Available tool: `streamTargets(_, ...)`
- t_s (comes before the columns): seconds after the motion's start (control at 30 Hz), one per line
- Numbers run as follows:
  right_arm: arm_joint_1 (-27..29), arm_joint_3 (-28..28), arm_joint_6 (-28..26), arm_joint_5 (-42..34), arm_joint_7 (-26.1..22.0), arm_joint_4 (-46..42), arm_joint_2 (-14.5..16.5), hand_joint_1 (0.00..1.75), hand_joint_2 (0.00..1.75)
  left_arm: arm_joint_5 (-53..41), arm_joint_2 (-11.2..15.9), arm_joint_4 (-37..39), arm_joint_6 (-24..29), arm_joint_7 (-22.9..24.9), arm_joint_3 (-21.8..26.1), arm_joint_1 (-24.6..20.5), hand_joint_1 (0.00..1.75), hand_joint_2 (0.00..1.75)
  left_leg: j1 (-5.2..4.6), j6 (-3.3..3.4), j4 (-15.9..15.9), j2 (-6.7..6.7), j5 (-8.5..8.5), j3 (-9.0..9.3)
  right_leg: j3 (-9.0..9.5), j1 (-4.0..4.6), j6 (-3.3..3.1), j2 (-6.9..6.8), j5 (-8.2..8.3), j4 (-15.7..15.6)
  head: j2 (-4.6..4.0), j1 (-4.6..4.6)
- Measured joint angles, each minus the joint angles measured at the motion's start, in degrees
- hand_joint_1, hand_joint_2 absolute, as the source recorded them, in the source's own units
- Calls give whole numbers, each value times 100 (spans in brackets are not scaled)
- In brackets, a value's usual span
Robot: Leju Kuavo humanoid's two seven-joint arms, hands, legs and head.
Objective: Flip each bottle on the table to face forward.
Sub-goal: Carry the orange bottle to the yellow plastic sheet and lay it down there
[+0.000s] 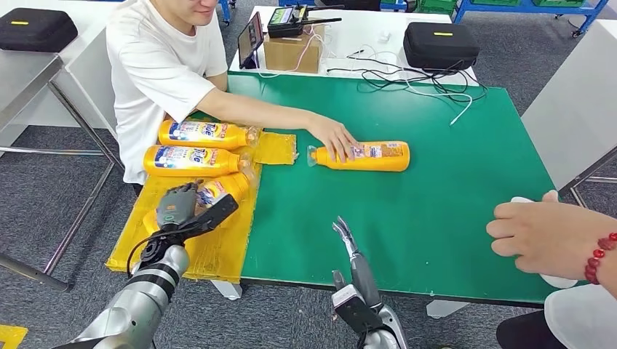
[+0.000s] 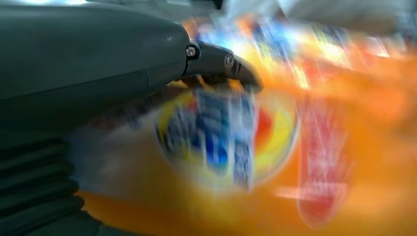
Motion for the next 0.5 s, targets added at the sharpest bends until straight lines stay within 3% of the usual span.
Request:
streamTargets(0.2,27,-46,-8,62,0,-70,-4,0,0,-43,63,-22,-702,98,-662,-30,0,0,-2,1,0,-46,0,30,-5,-2,7,-38,-17,-2,-1,-1)
streamTargets(0.5,35,-120,-44,119,0,-134,-14,0,0,-392,97,-225,-662,485,-1701,132,0,0,-6,4,2,-97,1,24,34,-9,24,-88,-31,-2,-1,1)
